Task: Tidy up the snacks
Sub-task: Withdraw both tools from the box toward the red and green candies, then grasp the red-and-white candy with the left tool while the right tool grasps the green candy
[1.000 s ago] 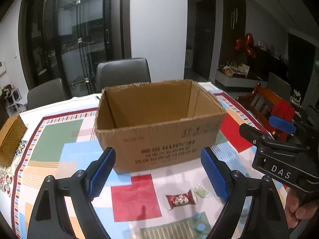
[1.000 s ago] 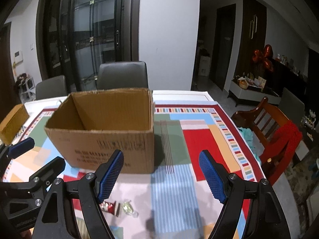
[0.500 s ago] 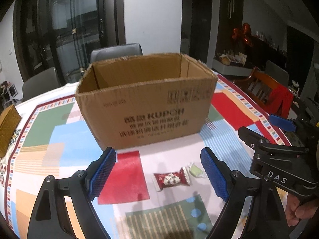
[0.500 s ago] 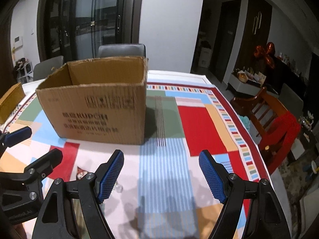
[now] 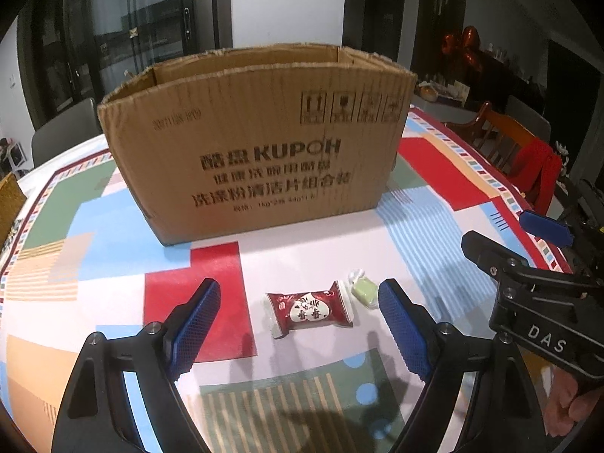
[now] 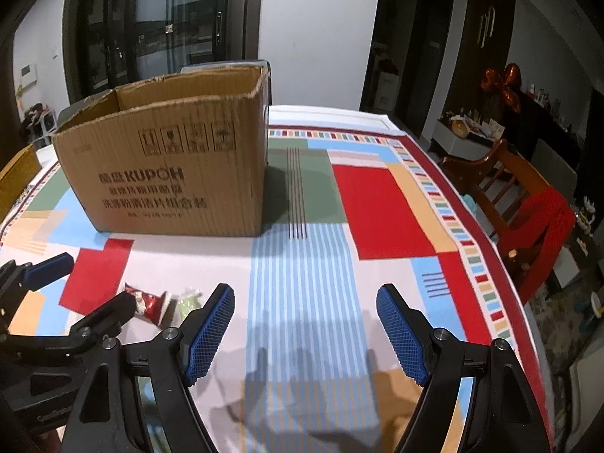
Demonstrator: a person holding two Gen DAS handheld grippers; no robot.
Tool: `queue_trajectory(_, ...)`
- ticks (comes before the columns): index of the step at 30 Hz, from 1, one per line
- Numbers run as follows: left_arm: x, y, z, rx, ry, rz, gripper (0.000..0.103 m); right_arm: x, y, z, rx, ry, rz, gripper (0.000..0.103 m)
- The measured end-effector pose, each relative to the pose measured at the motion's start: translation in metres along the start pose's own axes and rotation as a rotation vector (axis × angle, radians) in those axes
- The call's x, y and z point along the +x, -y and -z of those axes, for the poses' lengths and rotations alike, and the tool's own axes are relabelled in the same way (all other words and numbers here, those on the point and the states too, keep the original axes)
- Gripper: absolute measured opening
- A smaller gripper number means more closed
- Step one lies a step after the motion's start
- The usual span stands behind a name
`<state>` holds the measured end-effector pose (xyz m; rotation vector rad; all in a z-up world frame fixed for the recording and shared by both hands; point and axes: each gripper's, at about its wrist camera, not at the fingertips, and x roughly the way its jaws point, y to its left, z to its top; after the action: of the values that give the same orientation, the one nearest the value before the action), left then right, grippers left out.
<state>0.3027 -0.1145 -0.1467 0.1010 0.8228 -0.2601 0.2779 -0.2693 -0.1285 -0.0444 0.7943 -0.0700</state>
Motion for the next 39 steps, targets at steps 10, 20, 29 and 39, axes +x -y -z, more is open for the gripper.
queue_trajectory(10, 0.029, 0.002, 0.008, -0.013, -0.058, 0.006, 0.079, 0.013, 0.002, 0.010, 0.012, -0.032, -0.002, 0.079)
queue_trajectory(20, 0.047, 0.001, 0.011, -0.020, -0.095, 0.018, 0.066, 0.023, 0.001, 0.014, 0.016, -0.056, -0.001, 0.079)
queue_trajectory(29, 0.050, -0.004, 0.014, -0.020, -0.090, 0.036, 0.059, 0.029, -0.004, 0.014, 0.017, -0.072, -0.007, 0.079)
queue_trajectory(39, 0.034, -0.031, 0.021, -0.054, -0.081, 0.026, 0.049, 0.031, -0.029, 0.011, -0.020, -0.063, -0.053, 0.078)
